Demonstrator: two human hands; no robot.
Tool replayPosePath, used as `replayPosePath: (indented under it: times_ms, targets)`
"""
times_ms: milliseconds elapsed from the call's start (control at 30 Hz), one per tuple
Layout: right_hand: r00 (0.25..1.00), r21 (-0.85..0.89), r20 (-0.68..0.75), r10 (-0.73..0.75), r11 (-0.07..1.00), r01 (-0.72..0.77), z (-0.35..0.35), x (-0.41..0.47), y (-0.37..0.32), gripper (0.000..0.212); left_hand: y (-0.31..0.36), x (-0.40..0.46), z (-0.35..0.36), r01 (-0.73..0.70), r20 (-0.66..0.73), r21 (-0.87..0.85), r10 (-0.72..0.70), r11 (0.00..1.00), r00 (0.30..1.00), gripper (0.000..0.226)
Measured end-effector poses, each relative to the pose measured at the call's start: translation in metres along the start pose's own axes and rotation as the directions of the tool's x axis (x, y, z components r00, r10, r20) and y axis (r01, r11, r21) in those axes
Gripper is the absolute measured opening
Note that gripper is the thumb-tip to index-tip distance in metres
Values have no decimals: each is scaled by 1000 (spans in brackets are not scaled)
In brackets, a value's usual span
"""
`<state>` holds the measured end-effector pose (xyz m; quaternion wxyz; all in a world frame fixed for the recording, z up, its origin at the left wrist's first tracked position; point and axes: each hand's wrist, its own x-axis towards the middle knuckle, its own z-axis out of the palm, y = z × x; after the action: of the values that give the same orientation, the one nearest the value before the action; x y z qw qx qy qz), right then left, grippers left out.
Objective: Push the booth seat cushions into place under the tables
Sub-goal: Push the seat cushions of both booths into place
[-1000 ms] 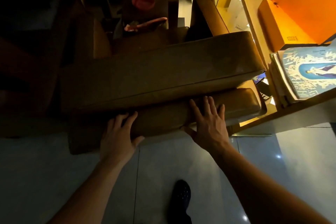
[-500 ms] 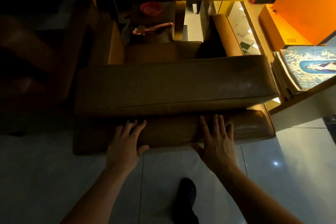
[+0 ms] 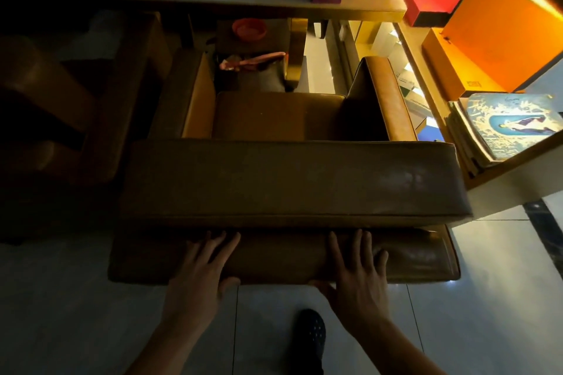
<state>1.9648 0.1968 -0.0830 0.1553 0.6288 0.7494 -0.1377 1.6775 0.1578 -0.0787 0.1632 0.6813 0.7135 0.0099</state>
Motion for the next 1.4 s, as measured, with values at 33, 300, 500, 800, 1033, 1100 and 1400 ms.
replayPosePath:
  times_ms: [33,300,500,800,1033,1100,1400]
  targets:
    - [1000,-2,-7,3,1000,-3,-2,5,2,97,1,7,-1,1,-5,-1,-1,1000,1000,78]
    - [995,-7,-100,13,1000,-14,-42,87,14,101,12,96,-16,33,-64,9,-32,999,997,79]
    - [984,-33,-178,-16,999,10,-74,155,26,99,20,170,-28,74,-109,-2,-74,997,991,78]
    - [975,-8,-219,-37,999,36,-103,225,30,99,18,244,-47,76,-145,9,-74,997,987,80]
    - [972,-16,-233,-30,1000,27,-102,239,30,100,15,254,-47,57,-152,-6,-58,998,987,79]
    - [974,-10,-224,-31,1000,29,-104,239,28,100,16,251,-46,71,-159,-4,-71,997,985,78]
    - [976,-38,-215,-30,999,23,-100,213,28,97,16,229,-37,82,-151,-24,-84,996,985,79]
